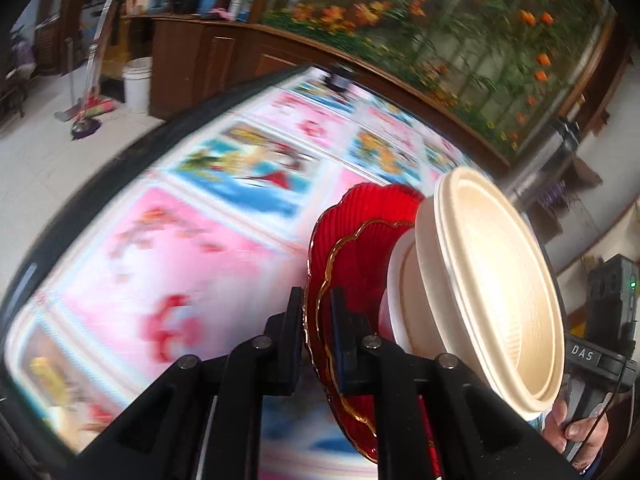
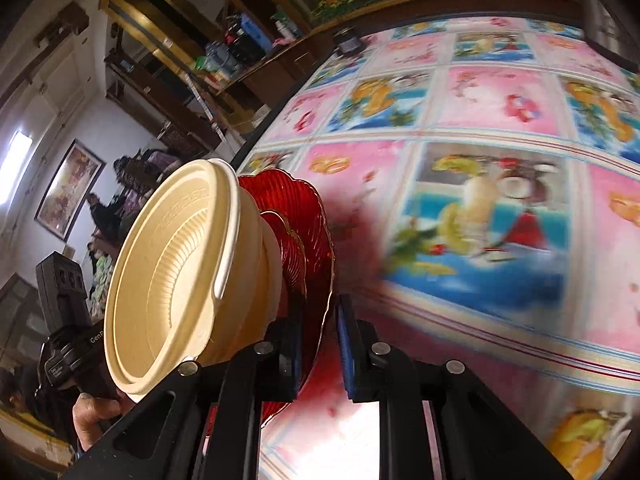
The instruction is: Organize plates and bowls
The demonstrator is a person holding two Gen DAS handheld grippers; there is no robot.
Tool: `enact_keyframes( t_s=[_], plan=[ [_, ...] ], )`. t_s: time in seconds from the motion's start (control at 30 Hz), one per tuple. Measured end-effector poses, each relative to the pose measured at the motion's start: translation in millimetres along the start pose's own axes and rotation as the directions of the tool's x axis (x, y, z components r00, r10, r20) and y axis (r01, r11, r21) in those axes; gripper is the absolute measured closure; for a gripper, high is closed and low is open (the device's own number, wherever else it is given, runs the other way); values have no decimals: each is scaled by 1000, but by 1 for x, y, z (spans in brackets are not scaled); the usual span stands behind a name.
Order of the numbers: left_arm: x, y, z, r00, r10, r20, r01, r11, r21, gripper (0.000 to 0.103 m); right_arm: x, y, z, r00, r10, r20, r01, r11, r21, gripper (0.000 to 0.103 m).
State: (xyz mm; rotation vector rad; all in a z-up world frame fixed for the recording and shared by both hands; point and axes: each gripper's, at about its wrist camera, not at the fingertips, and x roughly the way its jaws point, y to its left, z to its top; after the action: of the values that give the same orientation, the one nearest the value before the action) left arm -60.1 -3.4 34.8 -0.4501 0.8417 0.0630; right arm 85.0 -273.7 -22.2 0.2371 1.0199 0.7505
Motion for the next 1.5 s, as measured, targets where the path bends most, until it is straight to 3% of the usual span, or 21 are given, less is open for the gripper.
enact_keyframes(
  t_s=[0.23, 0.4, 0.5, 0.6, 0.67, 0.7, 0.8, 0.93, 1.03, 1.17, 1.23, 1.33, 1.37, 1.5],
  plan=[
    [51, -75, -5, 996, -39, -79, 47, 994, 96, 90, -53, -61, -7, 986, -131, 105, 120, 987, 104, 86],
    [67, -109, -9, 995, -58, -87, 71, 985, 158, 82, -77, -93, -12, 975, -177, 137, 151, 973, 176, 86],
    [67, -112, -11, 994, -69, -85, 82, 982, 168, 76, -83, -96, -13, 970, -194, 149, 165, 969, 183, 84],
    [64, -106, -11, 994, -75, -82, 88, 982, 164, 60, -85, -100, -12, 973, -177, 150, 145, 968, 206, 83],
    [58, -98, -13, 995, -69, -67, 79, 984, 159, 44, -91, -98, -11, 970, -178, 166, 142, 967, 210, 82],
    [53, -95, -14, 995, -74, -61, 83, 985, 154, 43, -96, -97, -11, 965, -185, 183, 145, 967, 211, 81],
    [41, -85, -17, 995, -81, -52, 88, 986, 143, 41, -108, -91, -11, 931, -277, 238, 231, 952, 202, 81],
    [12, -78, -27, 996, -89, -4, 89, 983, 160, 29, -118, -95, -13, 907, -315, 280, 251, 938, 240, 72],
    [-8, -80, -39, 994, -105, 39, 95, 976, 196, 21, -128, -95, -17, 864, -381, 329, 304, 916, 261, 59],
    [-39, -87, -65, 983, -143, 115, 107, 956, 274, 6, -141, -83, -27, 799, -444, 405, 367, 894, 255, 32],
    [-50, -87, -73, 976, -146, 161, 93, 951, 296, 0, -146, -75, -38, 774, -463, 433, 395, 886, 241, 28],
    [-66, -88, -84, 955, -155, 253, 62, 938, 342, 0, -153, -63, -61, 760, -460, 460, 399, 888, 229, 20],
    [-68, -87, -87, 951, -154, 266, 53, 934, 353, 0, -155, -57, -71, 751, -463, 472, 407, 886, 221, 13],
    [-61, -88, -93, 964, -129, 234, 35, 929, 368, 0, -149, -31, -101, 756, -435, 489, 417, 896, 151, 9]
  ],
)
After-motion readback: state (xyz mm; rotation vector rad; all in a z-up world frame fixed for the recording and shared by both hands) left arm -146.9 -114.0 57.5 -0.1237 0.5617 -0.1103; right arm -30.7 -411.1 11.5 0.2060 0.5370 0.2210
